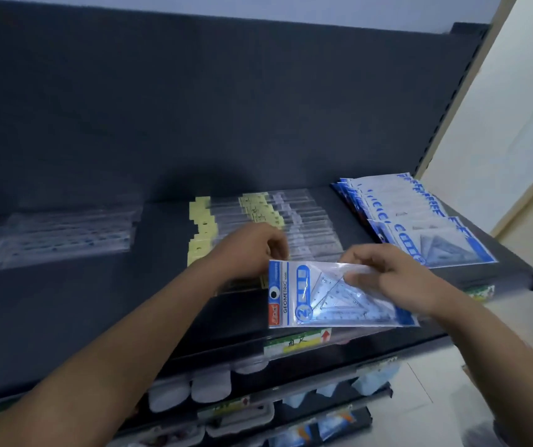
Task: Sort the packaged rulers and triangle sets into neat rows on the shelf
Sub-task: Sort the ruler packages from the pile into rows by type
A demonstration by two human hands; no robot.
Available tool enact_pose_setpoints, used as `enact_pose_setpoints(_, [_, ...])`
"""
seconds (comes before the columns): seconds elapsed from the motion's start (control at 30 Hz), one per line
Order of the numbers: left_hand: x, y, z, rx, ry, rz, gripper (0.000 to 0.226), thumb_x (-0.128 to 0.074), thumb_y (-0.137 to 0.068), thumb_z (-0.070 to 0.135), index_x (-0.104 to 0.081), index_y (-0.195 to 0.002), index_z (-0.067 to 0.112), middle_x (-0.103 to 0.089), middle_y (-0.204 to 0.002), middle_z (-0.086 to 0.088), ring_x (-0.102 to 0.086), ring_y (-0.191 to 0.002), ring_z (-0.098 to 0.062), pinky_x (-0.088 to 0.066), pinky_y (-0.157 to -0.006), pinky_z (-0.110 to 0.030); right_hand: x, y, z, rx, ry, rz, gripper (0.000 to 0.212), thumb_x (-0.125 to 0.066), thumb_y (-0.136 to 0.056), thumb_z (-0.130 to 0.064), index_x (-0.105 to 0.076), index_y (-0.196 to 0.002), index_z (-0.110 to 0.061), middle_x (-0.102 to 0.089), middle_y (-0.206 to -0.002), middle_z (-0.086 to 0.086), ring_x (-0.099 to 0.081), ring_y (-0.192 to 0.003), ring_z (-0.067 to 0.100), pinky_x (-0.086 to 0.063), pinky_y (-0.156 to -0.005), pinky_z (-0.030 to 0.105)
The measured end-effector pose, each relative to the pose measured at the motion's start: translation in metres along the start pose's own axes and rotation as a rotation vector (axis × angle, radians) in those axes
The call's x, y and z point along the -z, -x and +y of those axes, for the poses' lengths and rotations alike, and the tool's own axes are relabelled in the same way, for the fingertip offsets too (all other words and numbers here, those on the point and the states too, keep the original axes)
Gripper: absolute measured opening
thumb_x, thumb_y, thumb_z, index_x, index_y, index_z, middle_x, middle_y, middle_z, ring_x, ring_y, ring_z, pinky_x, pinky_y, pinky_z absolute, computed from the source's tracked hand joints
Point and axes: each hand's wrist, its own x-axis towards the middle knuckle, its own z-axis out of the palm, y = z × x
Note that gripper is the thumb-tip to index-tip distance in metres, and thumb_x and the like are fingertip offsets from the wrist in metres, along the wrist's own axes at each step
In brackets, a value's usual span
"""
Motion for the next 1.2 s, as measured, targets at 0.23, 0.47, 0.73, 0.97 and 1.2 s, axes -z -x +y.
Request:
enact_pose_setpoints(0.23, [0.029, -0.021, 0.038, -0.019, 0.480, -0.120, 0.044, -0.051, -0.083, 0.067, -0.071, -0.092, 0.029, -0.071, -0.087, 0.015, -0.064, -0.081, 0.004, -0.048, -0.076, -0.016, 0.028, -0.034, 0.006, 0.076, -0.014, -0.020, 0.015, -0.062, -0.089, -0.010, -0.062, -0.075, -0.018, -0.054, -0.060, -0.016, -0.047, -0.055, -0.003, -0.036, -0.055, 0.008])
enact_pose_setpoints(0.47, [-0.001, -0.072, 0.088, -0.094, 0.143, -0.225, 0.016, -0.073, -0.081, 0.042, -0.064, -0.079, 0.029, -0.060, -0.069, 0.003, -0.051, -0.059, -0.009, -0.042, -0.059, -0.029, 0.088, -0.039, 0.036, 0.092, 0.036, 0.033, 0.010, -0.067, -0.085, -0.008, -0.066, -0.080, -0.017, -0.066, -0.081, 0.007, -0.060, -0.075, 0.019, -0.047, -0.073, 0.031])
enact_pose_setpoints(0.73, [-0.062, -0.131, 0.150, 0.012, 0.236, -0.175, 0.019, -0.077, -0.079, 0.035, -0.064, -0.083, 0.023, -0.048, -0.044, 0.017, -0.041, -0.041, 0.000, -0.033, -0.040, -0.014, 0.177, -0.032, 0.101, 0.063, 0.184, -0.044, 0.017, -0.082, -0.071, -0.029, -0.067, -0.080, -0.024, -0.068, -0.084, -0.004, -0.063, -0.079, 0.017, -0.050, -0.071, 0.035])
enact_pose_setpoints(0.97, [-0.113, -0.142, 0.174, 0.200, -0.017, -0.034, 0.035, -0.080, -0.071, 0.043, -0.062, -0.098, 0.031, -0.058, -0.094, 0.018, -0.052, -0.081, 0.007, -0.038, -0.068, -0.010, 0.211, -0.042, 0.166, 0.163, 0.423, -0.200, 0.029, -0.082, -0.069, -0.032, -0.060, -0.087, -0.031, -0.059, -0.085, -0.015, -0.055, -0.076, 0.003, -0.042, -0.064, 0.014])
enact_pose_setpoints(1.2, [-0.111, -0.120, 0.192, 0.319, -0.292, 0.154, 0.051, -0.074, -0.071, 0.058, -0.060, -0.110, 0.029, -0.059, -0.108, 0.013, -0.054, -0.102, -0.012, -0.038, -0.090, -0.029, 0.211, -0.050, 0.169, 0.444, 0.473, -0.166, 0.025, -0.070, -0.081, -0.025, -0.058, -0.102, -0.031, -0.058, -0.104, -0.014, -0.053, -0.099, 0.009, -0.043, -0.090, 0.027])
